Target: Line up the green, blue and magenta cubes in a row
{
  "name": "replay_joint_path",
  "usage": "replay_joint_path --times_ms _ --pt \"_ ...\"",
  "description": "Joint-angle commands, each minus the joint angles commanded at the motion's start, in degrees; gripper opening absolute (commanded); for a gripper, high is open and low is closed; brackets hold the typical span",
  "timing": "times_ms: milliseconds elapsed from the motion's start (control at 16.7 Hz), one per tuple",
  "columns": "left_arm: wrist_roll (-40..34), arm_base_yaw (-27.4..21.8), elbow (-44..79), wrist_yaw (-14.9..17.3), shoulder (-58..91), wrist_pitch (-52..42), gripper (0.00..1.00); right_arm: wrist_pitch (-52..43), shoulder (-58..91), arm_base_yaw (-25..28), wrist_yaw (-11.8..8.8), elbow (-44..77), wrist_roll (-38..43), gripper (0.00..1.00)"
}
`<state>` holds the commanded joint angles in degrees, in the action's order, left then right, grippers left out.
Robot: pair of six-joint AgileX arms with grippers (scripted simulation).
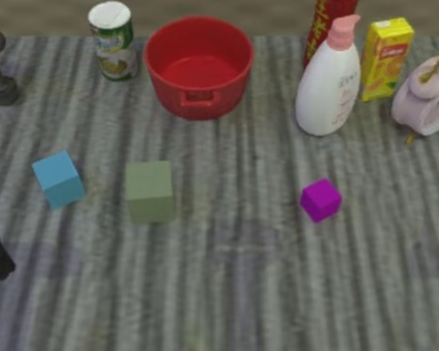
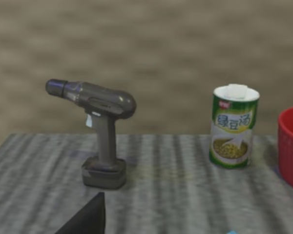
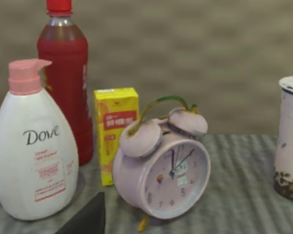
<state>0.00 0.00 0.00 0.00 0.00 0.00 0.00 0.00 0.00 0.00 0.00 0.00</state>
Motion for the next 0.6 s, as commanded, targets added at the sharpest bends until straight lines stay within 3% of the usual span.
replay_joint_path --times_ms 300,600 --pt "0.0 0.0 0.0 0.0 0.0 0.0 1.0 -2.3 3.5 1.2 -0.2 3.5 -0.1 1.0" --pt "0.0 0.0 0.0 0.0 0.0 0.0 1.0 -12.5 21.5 5.4 -0.2 20.1 -0.5 1.0"
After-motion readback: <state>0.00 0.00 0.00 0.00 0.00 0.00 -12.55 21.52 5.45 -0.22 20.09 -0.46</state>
